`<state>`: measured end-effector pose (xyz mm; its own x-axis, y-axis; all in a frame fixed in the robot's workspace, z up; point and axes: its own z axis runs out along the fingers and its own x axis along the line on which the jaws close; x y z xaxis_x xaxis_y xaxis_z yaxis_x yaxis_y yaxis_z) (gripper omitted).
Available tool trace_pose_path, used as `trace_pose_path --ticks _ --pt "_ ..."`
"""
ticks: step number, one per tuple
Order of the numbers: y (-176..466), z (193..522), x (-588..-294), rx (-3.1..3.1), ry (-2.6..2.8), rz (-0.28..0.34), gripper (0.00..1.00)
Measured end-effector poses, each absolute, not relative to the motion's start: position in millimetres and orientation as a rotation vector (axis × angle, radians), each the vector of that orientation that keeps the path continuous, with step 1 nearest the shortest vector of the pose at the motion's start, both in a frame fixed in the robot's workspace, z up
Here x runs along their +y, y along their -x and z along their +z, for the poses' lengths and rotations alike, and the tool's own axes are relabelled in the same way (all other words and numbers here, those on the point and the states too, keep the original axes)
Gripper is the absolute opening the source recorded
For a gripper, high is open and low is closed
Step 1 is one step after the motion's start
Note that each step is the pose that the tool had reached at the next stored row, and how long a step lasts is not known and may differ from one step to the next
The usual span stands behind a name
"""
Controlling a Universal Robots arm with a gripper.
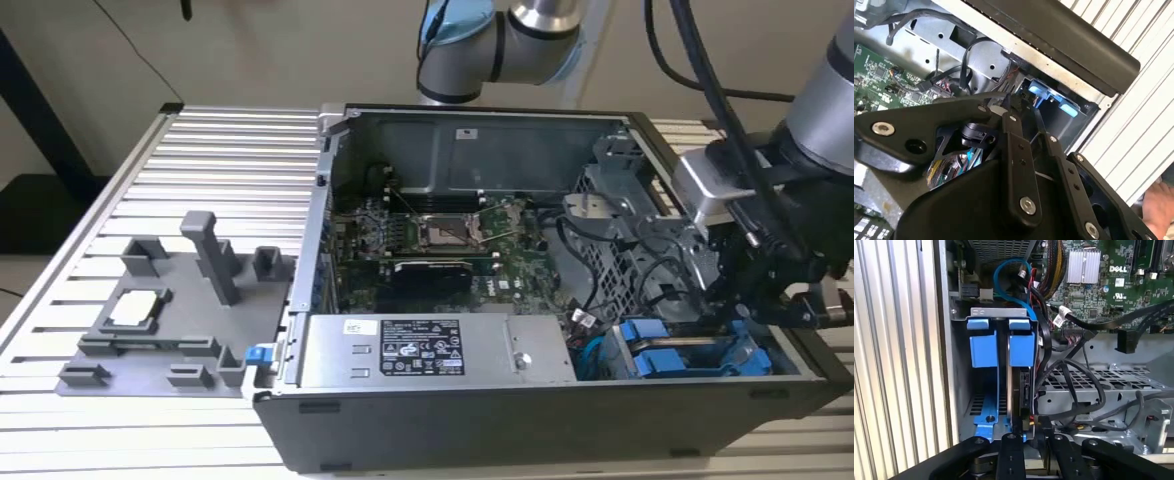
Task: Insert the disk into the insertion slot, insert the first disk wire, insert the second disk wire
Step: 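Insert the first disk wire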
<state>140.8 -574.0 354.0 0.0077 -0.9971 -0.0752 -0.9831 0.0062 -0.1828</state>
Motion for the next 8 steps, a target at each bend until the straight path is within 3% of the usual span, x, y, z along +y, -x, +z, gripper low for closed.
trace_pose_path --ticks 8 --pt "-141 371 -574 2.089 2.091 -0.113 0.27"
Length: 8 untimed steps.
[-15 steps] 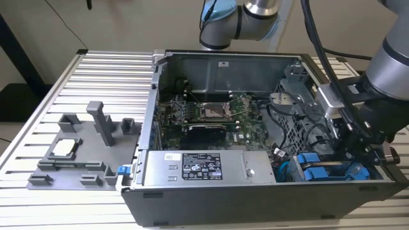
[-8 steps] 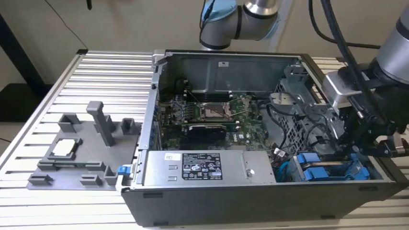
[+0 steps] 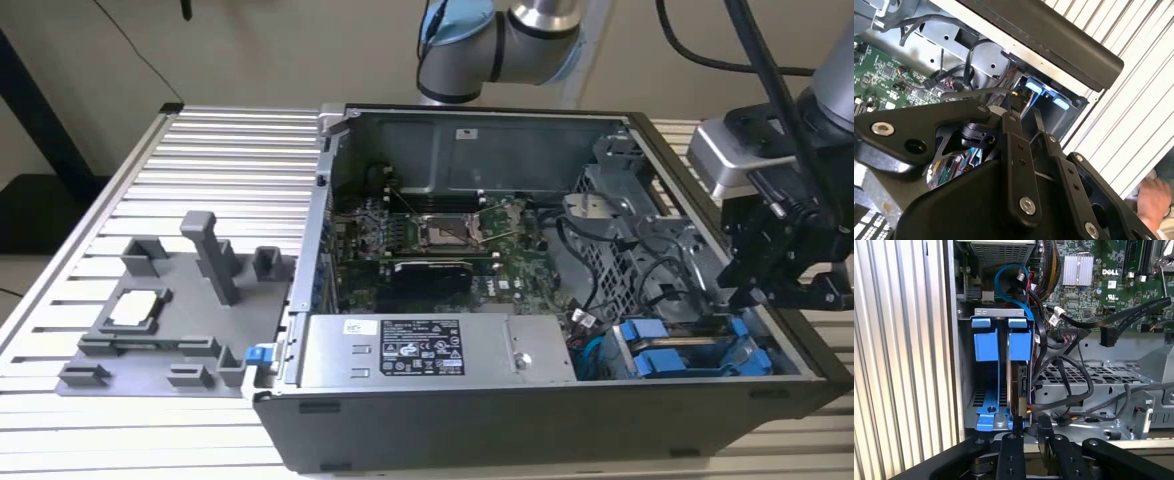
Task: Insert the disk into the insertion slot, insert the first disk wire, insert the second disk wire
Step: 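Insert the first disk wire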
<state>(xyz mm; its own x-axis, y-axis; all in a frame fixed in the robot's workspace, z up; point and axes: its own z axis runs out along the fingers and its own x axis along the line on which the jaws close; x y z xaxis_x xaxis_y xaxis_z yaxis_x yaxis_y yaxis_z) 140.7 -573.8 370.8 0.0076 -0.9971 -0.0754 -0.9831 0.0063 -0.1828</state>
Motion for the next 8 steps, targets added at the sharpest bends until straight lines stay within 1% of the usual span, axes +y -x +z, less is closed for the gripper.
trace_pose_path --ticks 5,8 --pt "-140.7 370.9 -573.9 2.091 2.089 -0.113 0.27" --pt "-140.6 371.1 -573.7 2.121 2.111 -0.062 0.27"
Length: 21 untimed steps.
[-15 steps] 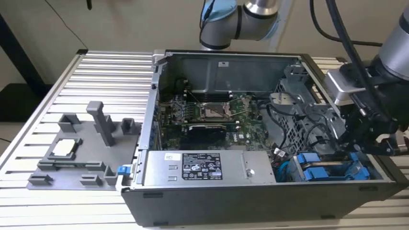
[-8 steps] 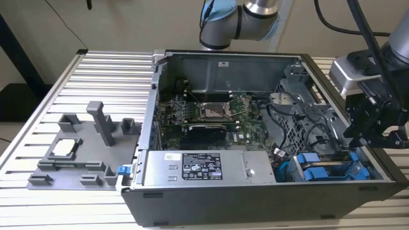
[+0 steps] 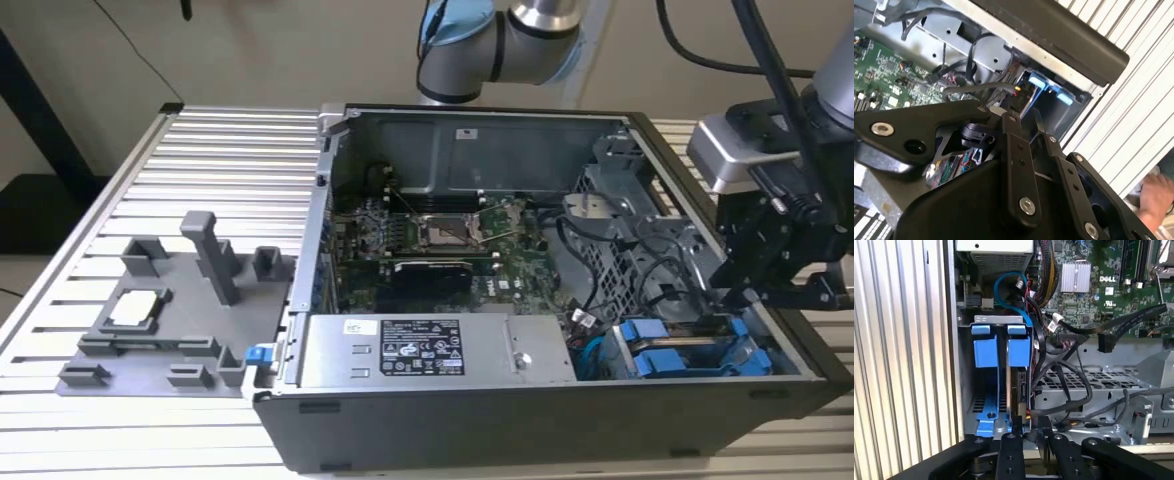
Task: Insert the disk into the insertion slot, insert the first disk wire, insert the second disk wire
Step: 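Insert the first disk wire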
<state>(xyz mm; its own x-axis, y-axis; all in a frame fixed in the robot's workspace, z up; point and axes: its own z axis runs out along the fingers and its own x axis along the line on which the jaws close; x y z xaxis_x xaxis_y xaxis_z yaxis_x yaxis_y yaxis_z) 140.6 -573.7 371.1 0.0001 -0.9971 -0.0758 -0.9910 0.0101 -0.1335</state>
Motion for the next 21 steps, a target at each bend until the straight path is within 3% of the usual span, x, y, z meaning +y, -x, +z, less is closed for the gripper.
trace_pose_path --ticks 4,8,21 --pt "-141 371 -573 2.15 2.133 0.014 0.27" --pt "-140 372 -573 2.142 2.116 0.047 0.27" --pt "-137 391 -573 2.137 2.081 0.094 0.27"
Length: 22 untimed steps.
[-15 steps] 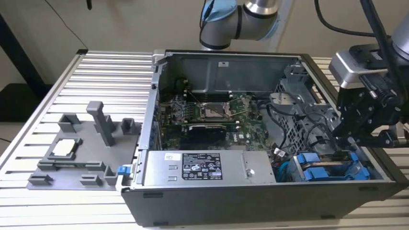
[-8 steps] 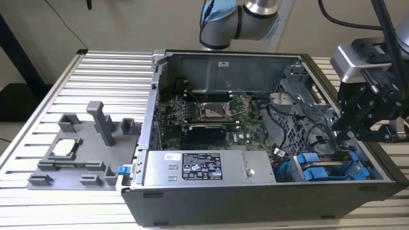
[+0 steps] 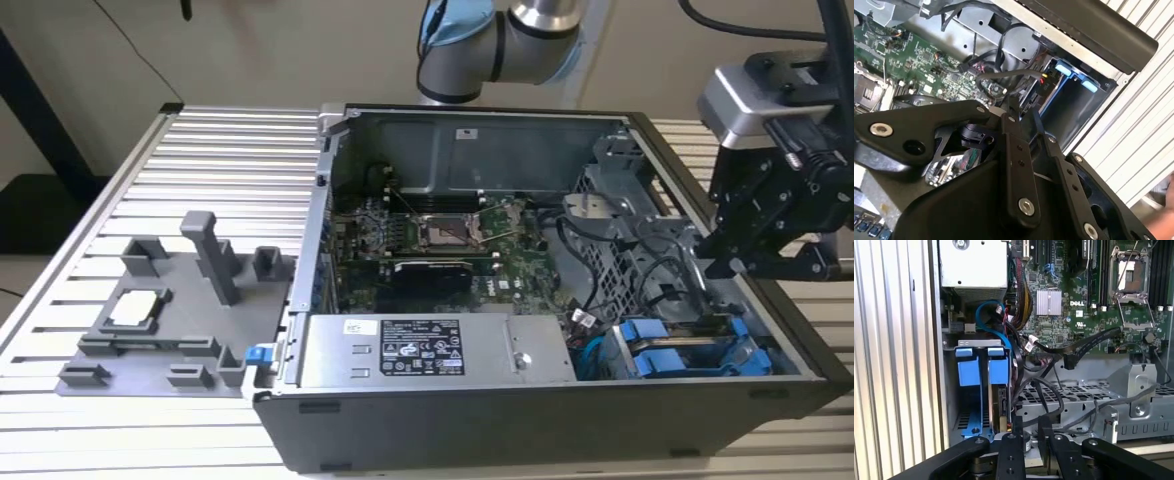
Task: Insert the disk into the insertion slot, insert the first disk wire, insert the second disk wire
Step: 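Insert the first disk wire, then insert the second disk wire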
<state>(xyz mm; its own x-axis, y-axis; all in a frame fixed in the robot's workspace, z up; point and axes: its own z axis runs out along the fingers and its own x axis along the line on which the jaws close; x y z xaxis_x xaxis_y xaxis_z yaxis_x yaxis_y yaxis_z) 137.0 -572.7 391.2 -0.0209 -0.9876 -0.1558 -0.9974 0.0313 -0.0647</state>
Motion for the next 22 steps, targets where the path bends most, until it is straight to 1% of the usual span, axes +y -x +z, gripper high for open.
trace_pose_path --ticks 5,14,18,22 --pt "-137 391 -572 2.139 2.078 0.094 0.27" --pt "-113 391 -552 2.138 2.077 0.096 0.27" --pt "-99 390 -549 2.134 2.073 0.105 0.27" --pt "-89 389 -548 2.123 2.062 0.126 0.27"
